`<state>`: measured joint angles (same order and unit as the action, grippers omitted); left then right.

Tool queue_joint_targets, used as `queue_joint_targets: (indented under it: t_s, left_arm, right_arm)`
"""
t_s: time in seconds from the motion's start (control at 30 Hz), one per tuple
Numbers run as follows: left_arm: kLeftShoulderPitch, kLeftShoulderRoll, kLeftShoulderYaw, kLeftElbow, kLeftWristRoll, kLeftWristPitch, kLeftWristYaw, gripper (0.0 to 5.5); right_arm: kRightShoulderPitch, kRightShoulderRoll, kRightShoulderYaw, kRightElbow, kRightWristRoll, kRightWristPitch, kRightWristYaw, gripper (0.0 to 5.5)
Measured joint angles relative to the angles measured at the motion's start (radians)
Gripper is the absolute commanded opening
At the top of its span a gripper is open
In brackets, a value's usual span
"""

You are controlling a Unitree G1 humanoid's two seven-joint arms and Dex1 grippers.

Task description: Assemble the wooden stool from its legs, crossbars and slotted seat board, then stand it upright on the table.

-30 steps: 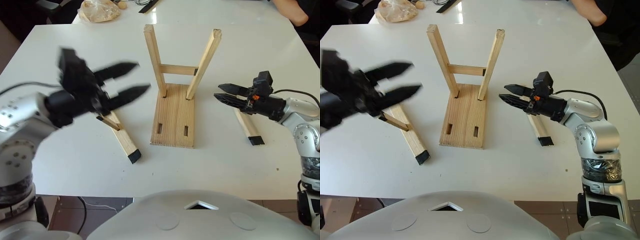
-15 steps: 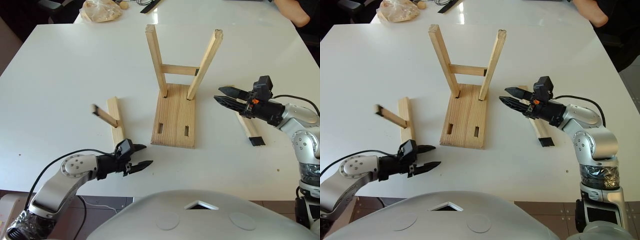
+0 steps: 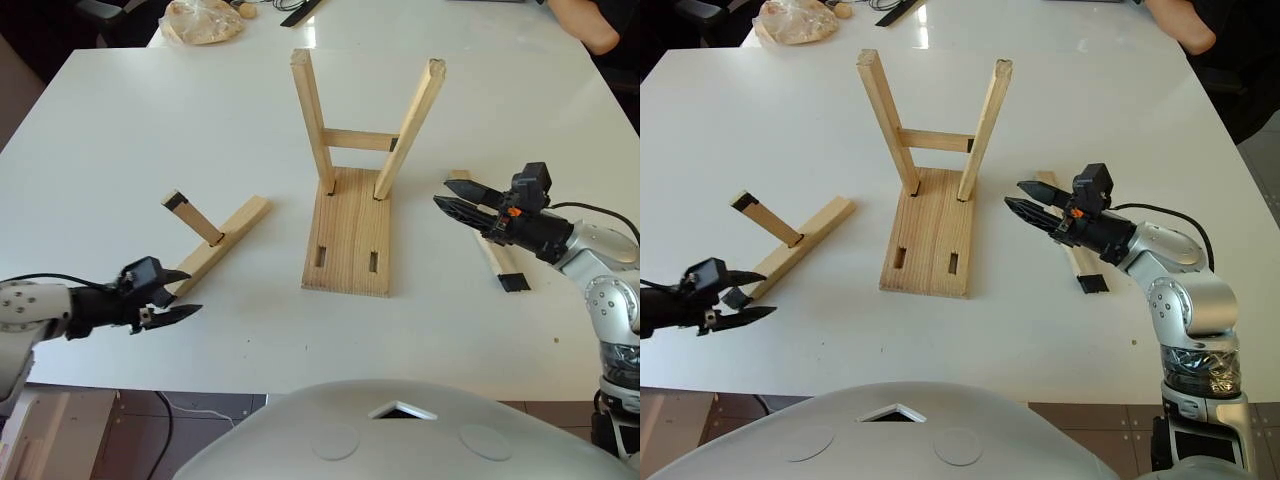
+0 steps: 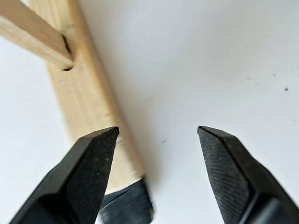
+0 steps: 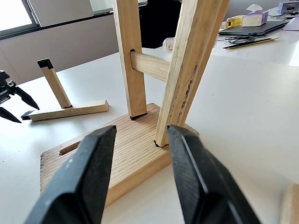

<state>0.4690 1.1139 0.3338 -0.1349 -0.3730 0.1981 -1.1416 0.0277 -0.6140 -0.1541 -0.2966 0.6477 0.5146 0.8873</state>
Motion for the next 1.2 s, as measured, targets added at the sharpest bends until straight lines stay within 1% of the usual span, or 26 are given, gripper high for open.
queue_joint_targets:
  t_s: [0.07,0.2,0.4,0.6,0.73,0.83,0.93,1.07,1.2]
  left_arm:
    - [-0.045,0.006,0.048,0.019,-0.033,0.029,-0.013,3.14]
    - [-0.14,-0.02,0.056,0.059,-0.051,0.118,0.028,3.14]
    - [-0.137,-0.137,0.008,-0.001,-0.057,0.152,0.084,3.98]
    - [-0.158,-0.186,-0.032,0.048,-0.016,0.203,0.163,3.98]
    - [-0.163,-0.2,-0.066,0.059,0.001,0.201,0.158,3.98]
    - [-0.129,-0.225,-0.103,0.059,0.007,0.18,0.137,3.98]
    - [-0.125,-0.233,-0.11,0.075,0.022,0.137,0.137,3.52]
    - [-0.165,-0.262,-0.111,0.163,0.048,0.059,0.16,2.93]
    - [-0.176,-0.274,-0.114,0.184,0.05,0.031,0.161,2.25]
  right_arm:
    - [0.003,0.0,-0.005,0.0,0.0,-0.002,0.0,2.0]
    - [0.007,0.0,-0.006,0.001,-0.005,-0.004,-0.001,2.0]
    - [-0.008,-0.001,-0.006,0.01,-0.003,-0.003,0.002,2.0]
    - [-0.017,-0.012,0.001,0.035,-0.021,-0.003,0.013,2.0]
    - [-0.025,-0.012,0.007,0.037,-0.021,-0.003,0.02,2.0]
    - [-0.028,-0.013,0.009,0.041,-0.023,-0.003,0.021,2.0]
    - [-0.036,-0.013,0.015,0.047,-0.027,-0.003,0.023,2.0]
    - [-0.042,-0.015,0.029,0.063,-0.029,-0.003,0.025,2.0]
    - [-0.049,-0.015,0.032,0.073,-0.038,-0.004,0.025,2.0]
